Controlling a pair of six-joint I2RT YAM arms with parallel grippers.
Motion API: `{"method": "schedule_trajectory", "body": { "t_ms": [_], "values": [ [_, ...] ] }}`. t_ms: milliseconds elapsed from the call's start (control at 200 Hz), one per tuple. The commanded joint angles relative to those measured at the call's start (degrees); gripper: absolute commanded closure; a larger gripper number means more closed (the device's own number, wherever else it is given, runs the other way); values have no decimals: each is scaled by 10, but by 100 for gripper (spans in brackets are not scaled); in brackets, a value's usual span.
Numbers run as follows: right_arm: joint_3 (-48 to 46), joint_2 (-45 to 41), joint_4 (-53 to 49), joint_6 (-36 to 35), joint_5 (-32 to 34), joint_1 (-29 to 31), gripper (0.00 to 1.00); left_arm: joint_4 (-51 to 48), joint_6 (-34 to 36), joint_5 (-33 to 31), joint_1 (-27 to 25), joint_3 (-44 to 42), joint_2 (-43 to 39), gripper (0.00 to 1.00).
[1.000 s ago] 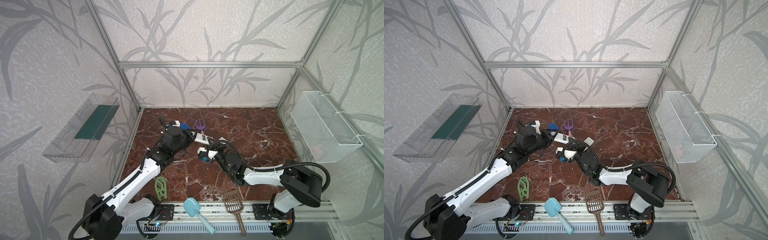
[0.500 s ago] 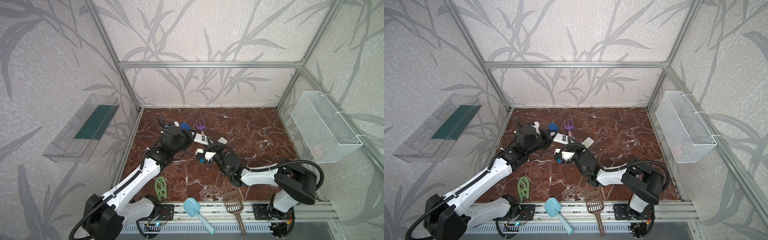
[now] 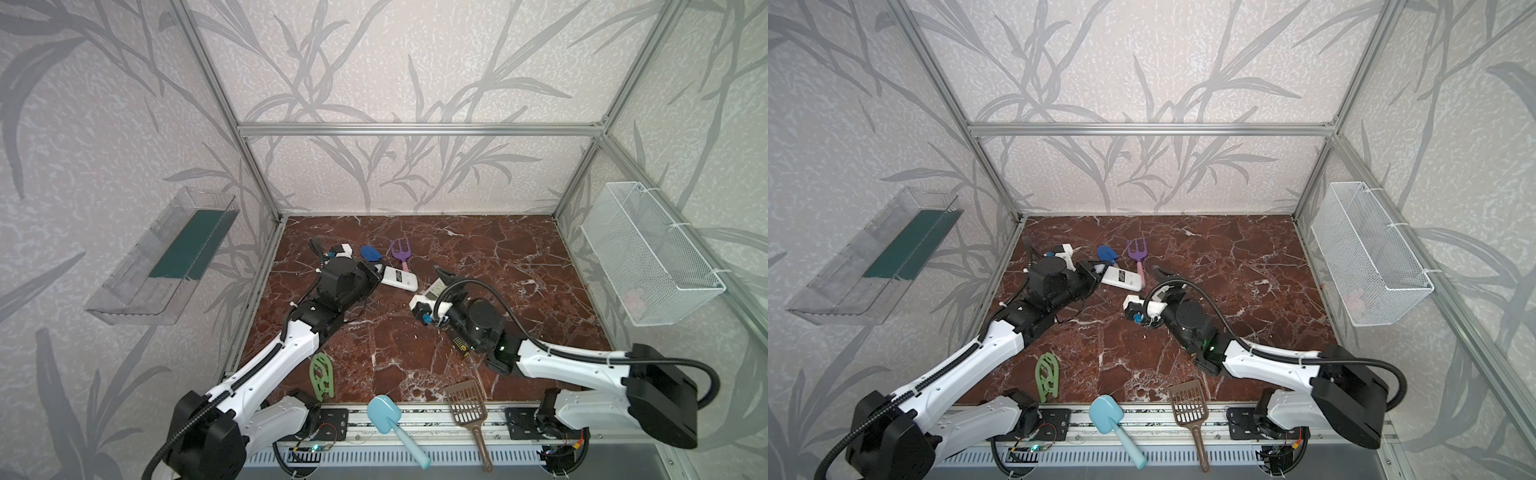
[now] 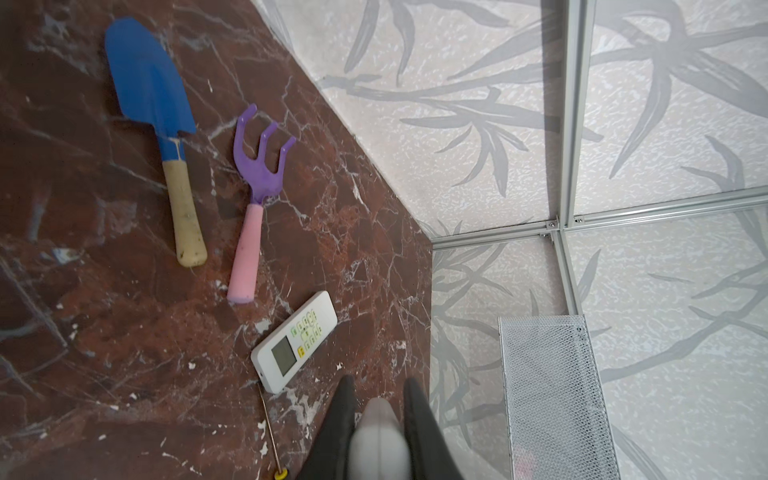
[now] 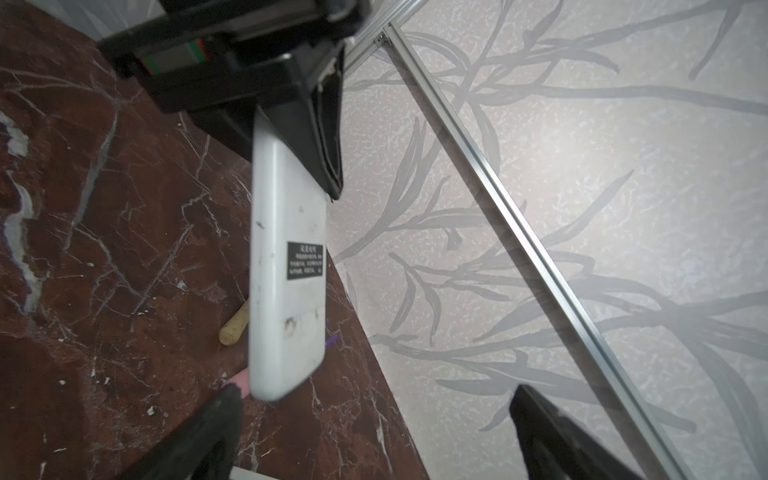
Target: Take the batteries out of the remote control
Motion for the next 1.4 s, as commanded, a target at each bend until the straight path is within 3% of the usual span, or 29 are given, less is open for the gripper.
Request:
{"method": "schedule_trajectory", "body": {
  "t_ms": [0, 225, 325, 425, 530, 735, 975, 1275, 1395],
  "values": [
    [50, -49, -235, 233, -113, -52, 1, 40, 79, 4, 5, 16, -16, 100],
    [163, -28, -432, 414, -240, -121, 1, 139, 133, 91, 6, -8, -7, 100],
    [205, 9, -477, 546, -319, -182, 1, 172, 152, 118, 5, -19, -4, 100],
    [197, 36, -429, 663, -449, -249, 1, 199, 165, 138, 5, -28, -2, 100],
    [159, 38, -338, 746, -506, -283, 1, 244, 154, 155, 5, -39, 9, 100],
    [142, 39, -286, 785, -533, -294, 2, 305, 110, 167, 2, -38, 52, 100],
    [128, 42, -222, 813, -541, -295, 11, 349, 70, 162, -6, -31, 85, 100],
    [137, 82, -171, 833, -567, -294, 31, 351, 45, 145, -27, -18, 105, 100],
    [141, 96, -162, 837, -575, -291, 33, 355, 39, 141, -30, -15, 107, 100]
  ]
}}
